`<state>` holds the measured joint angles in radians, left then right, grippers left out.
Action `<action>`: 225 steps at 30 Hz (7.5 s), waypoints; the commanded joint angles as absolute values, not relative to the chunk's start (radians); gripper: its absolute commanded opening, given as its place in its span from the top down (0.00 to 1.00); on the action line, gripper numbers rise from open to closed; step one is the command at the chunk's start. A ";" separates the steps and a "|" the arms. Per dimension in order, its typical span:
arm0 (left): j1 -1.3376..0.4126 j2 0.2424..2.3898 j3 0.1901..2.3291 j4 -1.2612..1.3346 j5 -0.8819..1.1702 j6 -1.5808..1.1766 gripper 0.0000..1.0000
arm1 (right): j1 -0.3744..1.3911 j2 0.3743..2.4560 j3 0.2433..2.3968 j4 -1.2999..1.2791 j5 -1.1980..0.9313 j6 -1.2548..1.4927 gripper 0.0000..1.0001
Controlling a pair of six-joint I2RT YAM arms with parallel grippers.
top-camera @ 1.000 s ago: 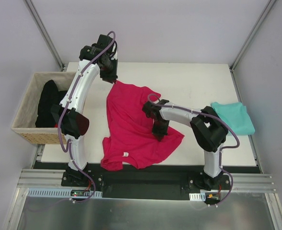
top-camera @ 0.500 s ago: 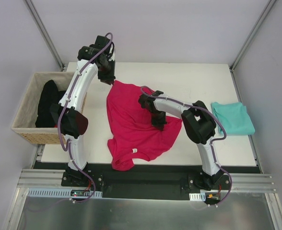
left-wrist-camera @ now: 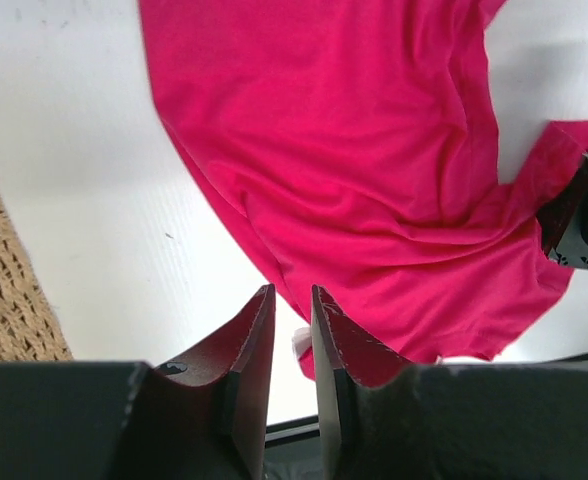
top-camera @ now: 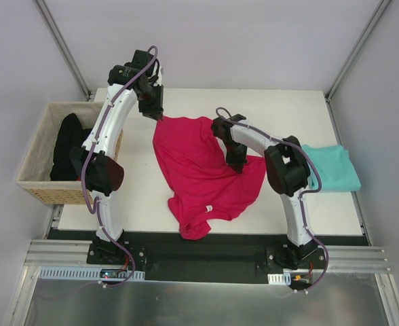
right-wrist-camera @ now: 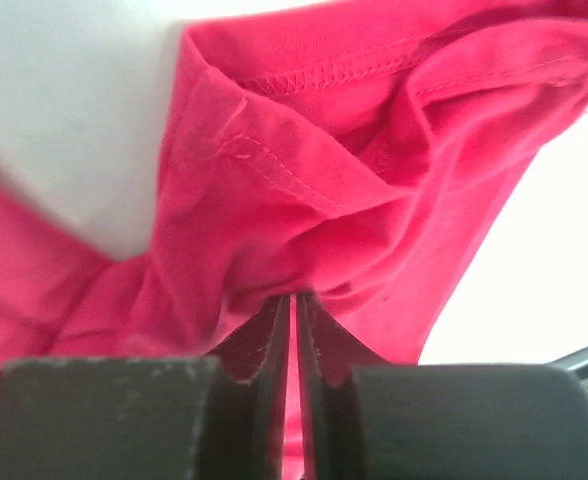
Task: Fold and stack the t-shirts
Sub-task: Flatten out the tshirt
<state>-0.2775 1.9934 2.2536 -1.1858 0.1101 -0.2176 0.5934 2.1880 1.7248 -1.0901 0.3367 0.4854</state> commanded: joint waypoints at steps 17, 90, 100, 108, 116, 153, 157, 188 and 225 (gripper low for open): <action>-0.275 2.092 2.287 -1.157 0.261 -0.167 0.77 | 0.624 2.080 1.942 -1.259 0.450 0.414 0.85; -0.333 2.304 1.795 -1.032 0.227 -0.439 1.00 | 0.574 1.801 1.882 -1.193 0.313 0.267 0.99; -0.339 2.279 1.759 -1.000 0.238 -0.505 1.00 | 0.555 1.812 1.891 -1.184 0.291 0.241 0.99; -0.339 2.318 1.914 -1.011 0.296 -0.505 0.98 | 0.548 1.828 1.910 -1.183 0.281 0.227 0.99; -0.334 2.341 2.088 -1.037 0.296 -0.471 0.69 | 0.538 1.830 1.901 -1.183 0.281 0.241 0.99; -0.018 2.408 2.255 -0.916 0.339 -0.578 0.94 | 0.551 1.922 2.059 -1.282 0.273 0.316 0.99; -0.014 2.398 2.261 -0.899 0.379 -0.577 0.93 | 0.560 1.928 2.026 -1.293 0.264 0.314 0.98; -0.067 1.878 2.056 -0.979 0.344 -0.446 0.94 | 0.614 1.950 1.310 -0.801 0.028 0.534 0.99; -0.048 1.822 2.037 -1.120 0.230 -0.362 0.94 | 0.308 2.310 2.082 -0.957 0.488 0.106 0.99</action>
